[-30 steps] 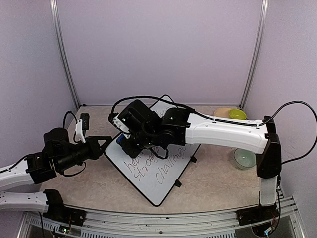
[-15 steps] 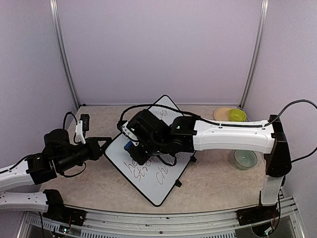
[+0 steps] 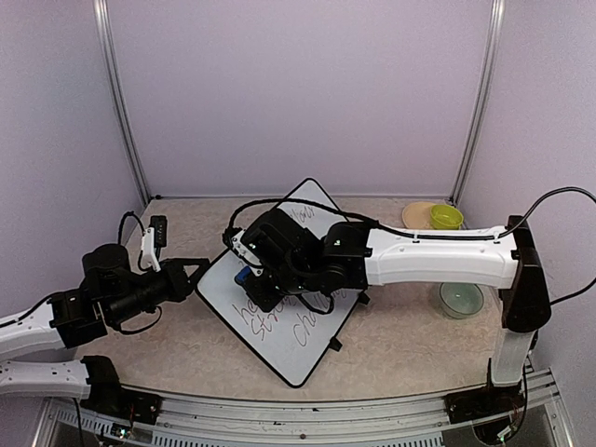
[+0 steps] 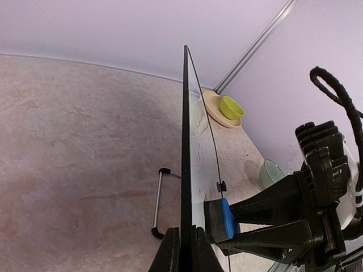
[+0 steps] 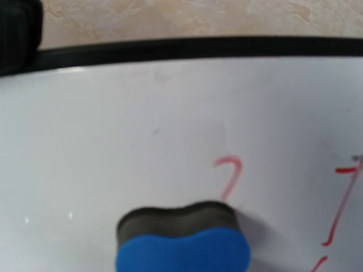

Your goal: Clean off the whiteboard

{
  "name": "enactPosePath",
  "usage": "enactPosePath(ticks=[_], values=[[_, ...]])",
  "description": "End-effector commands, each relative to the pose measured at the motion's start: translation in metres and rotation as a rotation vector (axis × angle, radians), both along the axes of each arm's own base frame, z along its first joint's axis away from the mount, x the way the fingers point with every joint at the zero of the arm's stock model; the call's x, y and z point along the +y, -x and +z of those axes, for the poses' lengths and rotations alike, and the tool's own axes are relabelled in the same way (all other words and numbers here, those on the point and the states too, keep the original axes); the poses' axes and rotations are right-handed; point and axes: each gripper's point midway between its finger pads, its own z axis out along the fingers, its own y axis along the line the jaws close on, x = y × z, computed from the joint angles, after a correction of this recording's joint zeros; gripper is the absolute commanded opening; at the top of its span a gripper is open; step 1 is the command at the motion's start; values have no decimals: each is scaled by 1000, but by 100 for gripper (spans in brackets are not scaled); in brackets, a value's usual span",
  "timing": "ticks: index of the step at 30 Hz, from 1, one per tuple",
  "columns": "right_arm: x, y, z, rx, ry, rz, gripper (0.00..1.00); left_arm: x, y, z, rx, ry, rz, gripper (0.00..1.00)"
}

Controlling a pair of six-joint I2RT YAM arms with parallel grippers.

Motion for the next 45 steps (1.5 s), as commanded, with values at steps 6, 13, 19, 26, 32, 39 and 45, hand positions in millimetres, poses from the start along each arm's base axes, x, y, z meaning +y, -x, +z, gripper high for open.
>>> enactPosePath(ticks=[6, 13, 19, 26, 32, 39, 45], values=[[-7, 10, -38, 82, 66, 20, 22, 0, 1, -11, 20, 9, 7, 7], [-5, 10, -34, 80, 53, 23, 23, 2, 1, -10, 16, 9, 15, 7], [-2, 8, -31, 72, 52, 25, 23, 2, 1, -10, 14, 9, 15, 7], [7, -2, -14, 22, 47, 17, 23, 2, 1, -8, 7, 13, 14, 3], [16, -11, 2, -12, 25, 10, 23, 2, 1, -7, 6, 17, 10, 1], [20, -19, 20, -53, -5, -6, 23, 2, 2, -5, 1, 22, 6, 0], [18, -27, 23, -66, -8, -25, 23, 1, 2, -4, 0, 18, 3, 0]])
